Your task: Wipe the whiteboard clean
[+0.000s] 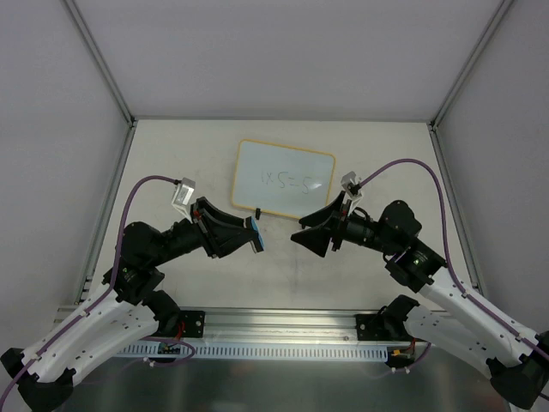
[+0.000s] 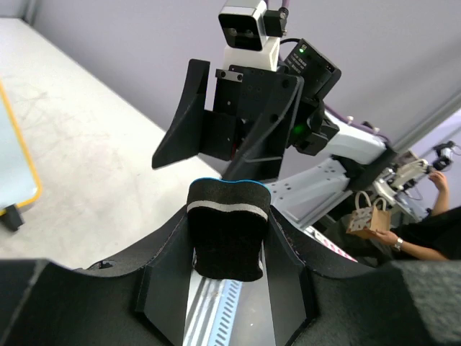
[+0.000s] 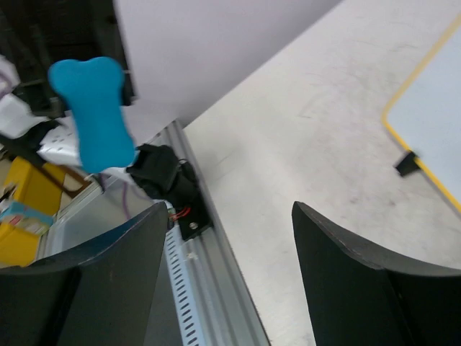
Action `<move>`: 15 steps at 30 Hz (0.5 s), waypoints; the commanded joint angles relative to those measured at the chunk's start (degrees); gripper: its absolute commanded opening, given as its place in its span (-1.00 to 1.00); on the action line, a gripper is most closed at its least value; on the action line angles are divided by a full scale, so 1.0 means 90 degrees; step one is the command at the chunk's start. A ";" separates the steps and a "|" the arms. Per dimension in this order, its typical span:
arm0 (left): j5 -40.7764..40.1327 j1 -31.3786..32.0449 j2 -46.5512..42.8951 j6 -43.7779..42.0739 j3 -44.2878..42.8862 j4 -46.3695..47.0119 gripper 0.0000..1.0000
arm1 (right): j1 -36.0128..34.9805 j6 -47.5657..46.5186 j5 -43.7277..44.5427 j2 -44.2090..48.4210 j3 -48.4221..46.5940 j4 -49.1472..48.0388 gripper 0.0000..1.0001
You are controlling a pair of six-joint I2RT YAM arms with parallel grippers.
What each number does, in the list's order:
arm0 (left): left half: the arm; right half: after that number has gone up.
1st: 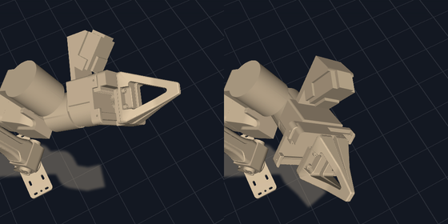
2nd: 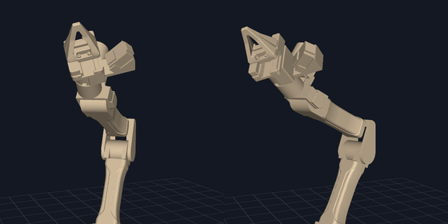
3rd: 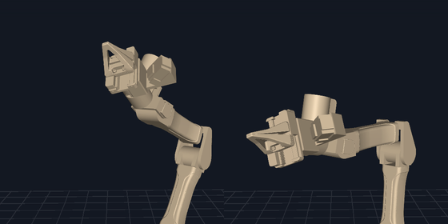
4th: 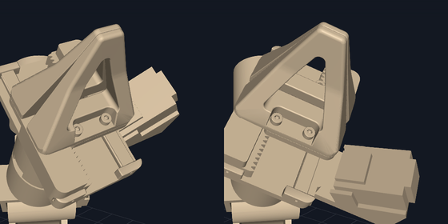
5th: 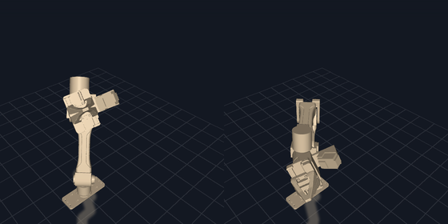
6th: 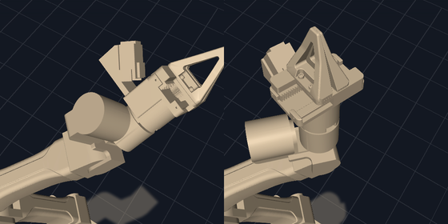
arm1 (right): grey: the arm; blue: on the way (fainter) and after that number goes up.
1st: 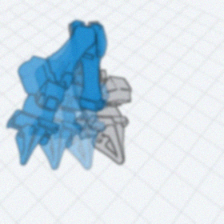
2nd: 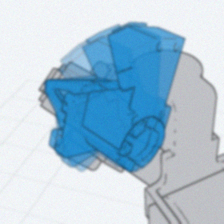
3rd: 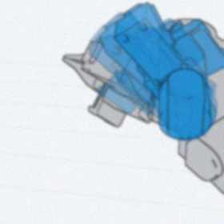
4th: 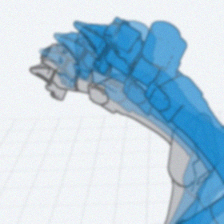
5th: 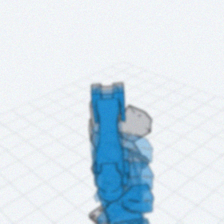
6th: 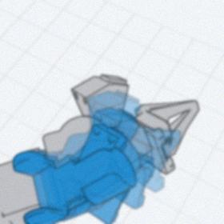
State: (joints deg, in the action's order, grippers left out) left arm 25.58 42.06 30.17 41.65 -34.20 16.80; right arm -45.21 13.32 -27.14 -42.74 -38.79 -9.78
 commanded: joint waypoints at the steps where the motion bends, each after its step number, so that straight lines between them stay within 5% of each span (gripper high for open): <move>1: -0.0567 0.0053 0.0123 -0.0477 -0.0399 -0.0879 -1.00 | 0.0657 0.0209 -0.0364 0.0091 0.0226 -0.0173 0.48; 15: -0.1787 0.0043 0.0963 -0.0780 -0.1160 -0.2509 -1.00 | 0.2356 -0.0132 -0.0276 -0.0143 0.0706 -0.0280 0.46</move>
State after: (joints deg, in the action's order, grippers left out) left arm 13.76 42.06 37.50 36.45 -41.01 -1.85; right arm -26.41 13.69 -29.28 -44.05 -32.60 -9.41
